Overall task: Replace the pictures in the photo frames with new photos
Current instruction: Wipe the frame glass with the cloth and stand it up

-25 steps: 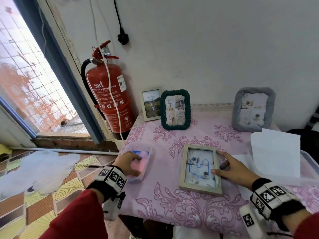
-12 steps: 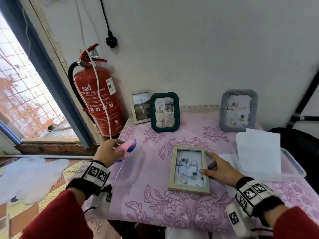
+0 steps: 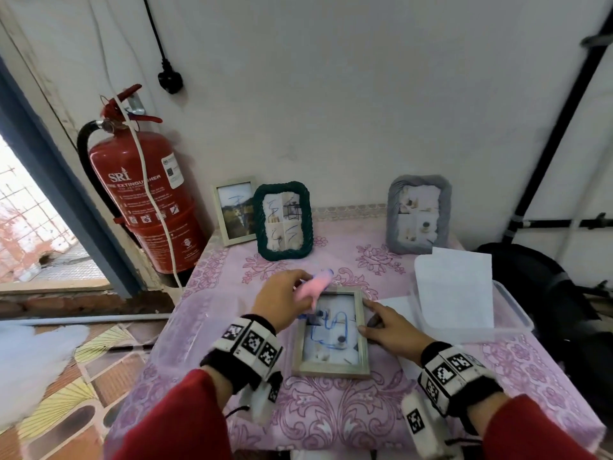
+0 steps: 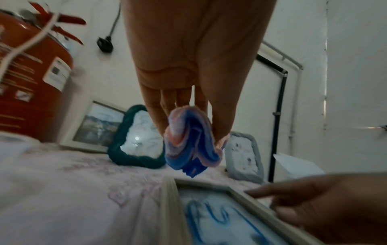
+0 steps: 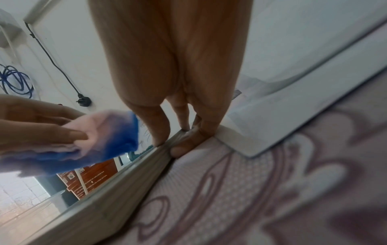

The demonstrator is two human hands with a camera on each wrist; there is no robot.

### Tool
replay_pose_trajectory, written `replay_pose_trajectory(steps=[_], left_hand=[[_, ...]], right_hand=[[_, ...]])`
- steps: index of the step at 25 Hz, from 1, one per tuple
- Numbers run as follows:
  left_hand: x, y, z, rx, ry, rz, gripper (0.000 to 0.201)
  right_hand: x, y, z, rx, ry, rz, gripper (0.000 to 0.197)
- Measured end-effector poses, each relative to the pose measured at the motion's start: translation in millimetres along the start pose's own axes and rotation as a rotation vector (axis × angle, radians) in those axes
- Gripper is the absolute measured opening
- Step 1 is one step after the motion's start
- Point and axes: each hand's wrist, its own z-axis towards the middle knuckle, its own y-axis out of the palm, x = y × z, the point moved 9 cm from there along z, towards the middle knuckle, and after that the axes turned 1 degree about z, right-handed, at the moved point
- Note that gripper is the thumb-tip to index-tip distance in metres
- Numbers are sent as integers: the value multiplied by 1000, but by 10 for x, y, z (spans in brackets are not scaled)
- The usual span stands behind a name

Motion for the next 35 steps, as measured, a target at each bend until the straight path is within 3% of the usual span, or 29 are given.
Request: replay_pose_trajectory(steps=[3, 5, 9, 11, 14, 17, 18, 20, 22, 24, 29, 35], left_hand=[[-28, 667, 31, -305, 12, 240, 35], [-103, 928, -14, -432, 23, 374, 37], [-180, 934, -53, -457, 59, 372, 49], [-182, 804, -44, -404, 82, 288, 58], [-288, 582, -68, -347, 29, 166, 88], [-500, 634, -208, -553, -59, 232, 111], [-554, 664, -248, -601, -80, 254, 113], [-605, 698, -265, -626, -79, 275, 114], [-623, 699, -249, -602, -50, 310, 114], [-643, 691, -236, -583, -24, 325, 115], [-674, 699, -213, -585, 12, 295, 114], [-680, 709, -191, -562, 28, 343, 116]], right_hand=[[-17, 17, -11, -2, -5, 50, 57], [-41, 21, -26, -10, -6, 111, 53], [-34, 43, -39, -17, 36, 360, 41], [-60, 44, -58, -18, 41, 345, 39], [-38, 48, -41, -54, 90, 115, 55], [-318, -103, -7, 106, -15, -306, 57], [-520, -92, -18, 154, -125, -419, 51], [-790, 147, -3, 57, -285, -553, 47], [-757, 445, 63, -138, -278, -716, 60], [-677, 486, 156, -198, -235, -817, 71], [-796, 376, 379, -110, -329, -769, 32], [-768, 616, 310, -211, -451, -803, 22]])
